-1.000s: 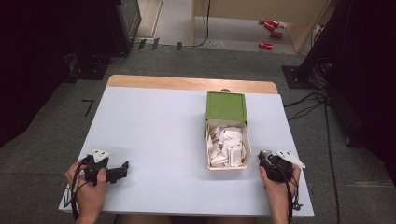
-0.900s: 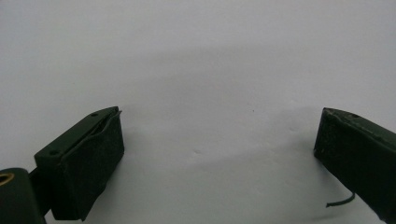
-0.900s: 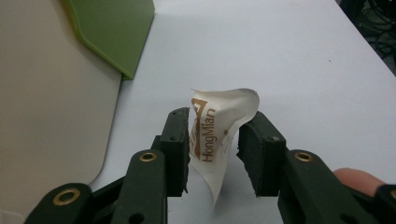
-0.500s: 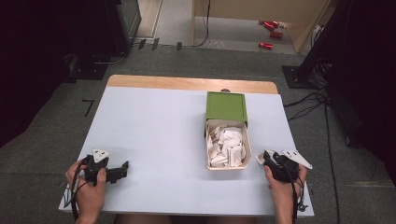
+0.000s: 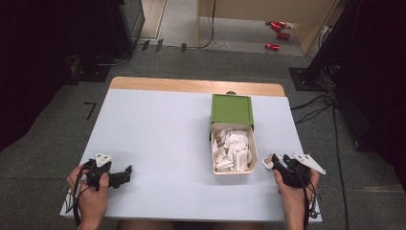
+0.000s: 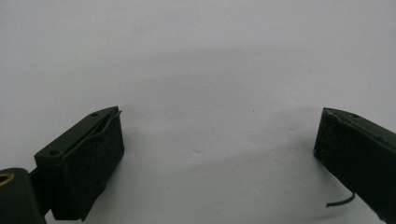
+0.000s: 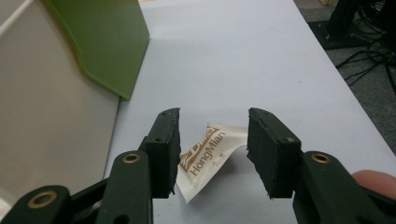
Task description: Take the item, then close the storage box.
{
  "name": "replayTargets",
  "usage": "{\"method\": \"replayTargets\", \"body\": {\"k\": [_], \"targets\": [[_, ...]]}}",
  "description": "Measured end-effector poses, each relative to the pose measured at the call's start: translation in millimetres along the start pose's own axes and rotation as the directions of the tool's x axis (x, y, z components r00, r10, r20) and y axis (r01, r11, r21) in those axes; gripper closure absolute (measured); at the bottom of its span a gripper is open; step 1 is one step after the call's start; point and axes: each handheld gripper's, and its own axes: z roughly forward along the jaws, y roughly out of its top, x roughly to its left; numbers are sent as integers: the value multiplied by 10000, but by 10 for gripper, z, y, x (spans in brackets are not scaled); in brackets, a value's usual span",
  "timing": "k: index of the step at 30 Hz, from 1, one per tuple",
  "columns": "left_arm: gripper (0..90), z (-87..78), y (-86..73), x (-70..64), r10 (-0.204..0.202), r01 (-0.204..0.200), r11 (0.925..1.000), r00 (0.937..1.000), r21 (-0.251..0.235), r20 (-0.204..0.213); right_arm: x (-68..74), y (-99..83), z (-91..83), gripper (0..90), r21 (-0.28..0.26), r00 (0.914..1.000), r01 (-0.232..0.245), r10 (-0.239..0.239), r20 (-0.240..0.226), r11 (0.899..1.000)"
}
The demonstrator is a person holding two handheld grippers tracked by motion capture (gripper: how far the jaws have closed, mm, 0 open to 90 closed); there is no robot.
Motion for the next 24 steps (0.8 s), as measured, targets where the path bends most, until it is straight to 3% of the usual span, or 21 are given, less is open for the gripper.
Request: {"method": "replayTargets", "body": {"k": [13,24], "targets": [[17,0,0,0,-2,2,10000,10000,-4,2,160,102,-151,520,-255,9978,296,-310,-587,9992],[17,0,0,0,1,-1,10000,10000,1,-2,338,149,-246,515,-361,9907,583,-623,-1210,9976]]}}
